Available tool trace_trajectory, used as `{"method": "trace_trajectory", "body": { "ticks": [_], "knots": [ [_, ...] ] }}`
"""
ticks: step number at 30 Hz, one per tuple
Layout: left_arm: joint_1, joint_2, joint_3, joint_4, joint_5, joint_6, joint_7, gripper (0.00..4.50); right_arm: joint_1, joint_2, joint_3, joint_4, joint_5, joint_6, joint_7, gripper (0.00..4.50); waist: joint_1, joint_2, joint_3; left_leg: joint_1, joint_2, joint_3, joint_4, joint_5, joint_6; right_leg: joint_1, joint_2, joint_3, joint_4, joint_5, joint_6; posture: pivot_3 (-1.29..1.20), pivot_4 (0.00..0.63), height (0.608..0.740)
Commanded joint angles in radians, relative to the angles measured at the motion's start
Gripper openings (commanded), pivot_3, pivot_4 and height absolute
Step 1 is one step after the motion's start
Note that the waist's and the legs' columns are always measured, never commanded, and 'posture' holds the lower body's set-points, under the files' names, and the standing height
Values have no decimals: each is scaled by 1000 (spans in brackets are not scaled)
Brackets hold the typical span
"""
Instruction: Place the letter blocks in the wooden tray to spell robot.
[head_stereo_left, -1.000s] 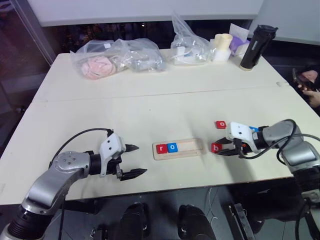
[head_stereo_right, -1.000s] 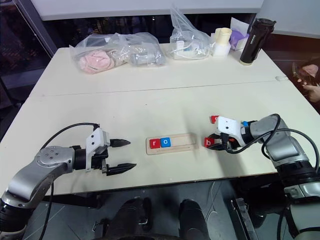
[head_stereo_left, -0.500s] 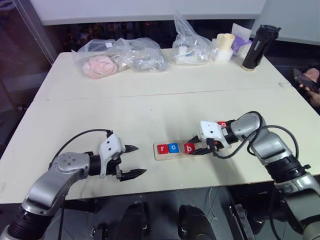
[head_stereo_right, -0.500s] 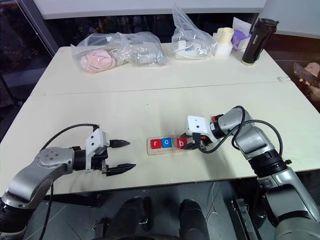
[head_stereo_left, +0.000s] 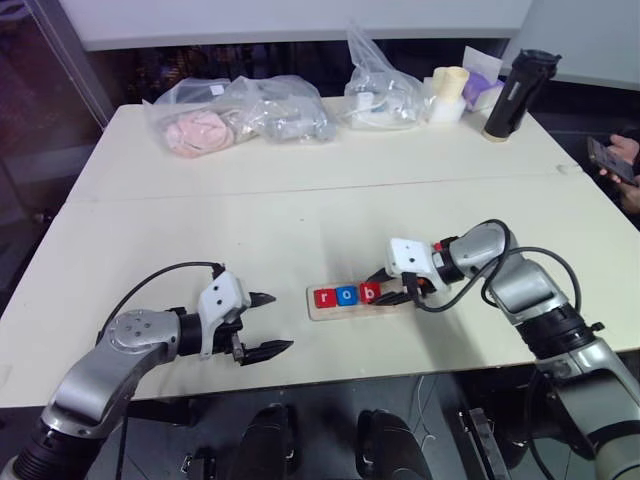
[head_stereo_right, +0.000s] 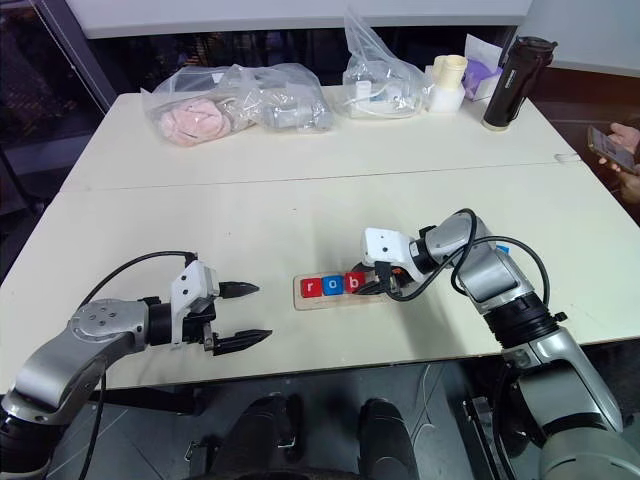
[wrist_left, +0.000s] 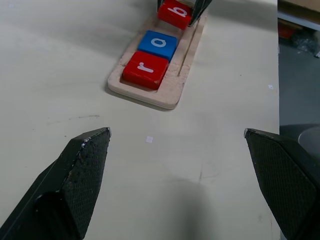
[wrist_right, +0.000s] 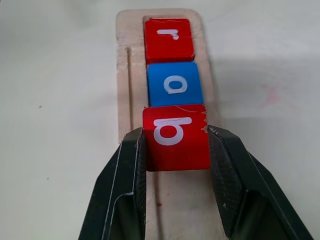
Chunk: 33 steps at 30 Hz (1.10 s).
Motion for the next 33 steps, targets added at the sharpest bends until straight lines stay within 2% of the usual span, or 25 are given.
{"method": "trace_trajectory", "body": {
  "ticks": [1,16,22,23,33],
  "knots": [
    [-3,-1,17,-34,-11,-6,5,4500,-22,12,-3,-5,-1,-10,-4,1153,-1,0,0,0,0,0,0,0,0,0,0,0,0,0,0,0,150,725],
    [-1,3,25,-41,-17,1,14,4500,-15,28,1,-3,-8,-4,-4,1153,-1,0,0,0,0,0,0,0,0,0,0,0,0,0,0,0,150,725],
    [2,8,30,-51,-22,7,19,4500,-16,34,4,1,-10,-6,-9,4242,-1,0,0,0,0,0,0,0,0,0,0,0,0,0,0,0,150,725],
    [1,9,31,-54,-25,10,20,4500,-15,34,4,0,-11,-5,-9,4461,-1,0,0,0,0,0,0,0,0,0,0,0,0,0,0,0,150,725],
    [-12,6,22,-51,-26,17,20,4500,-81,35,-66,-25,29,45,-44,4461,-1,0,0,0,0,0,-1,0,0,-1,0,0,0,0,0,0,150,725]
  ]
}}
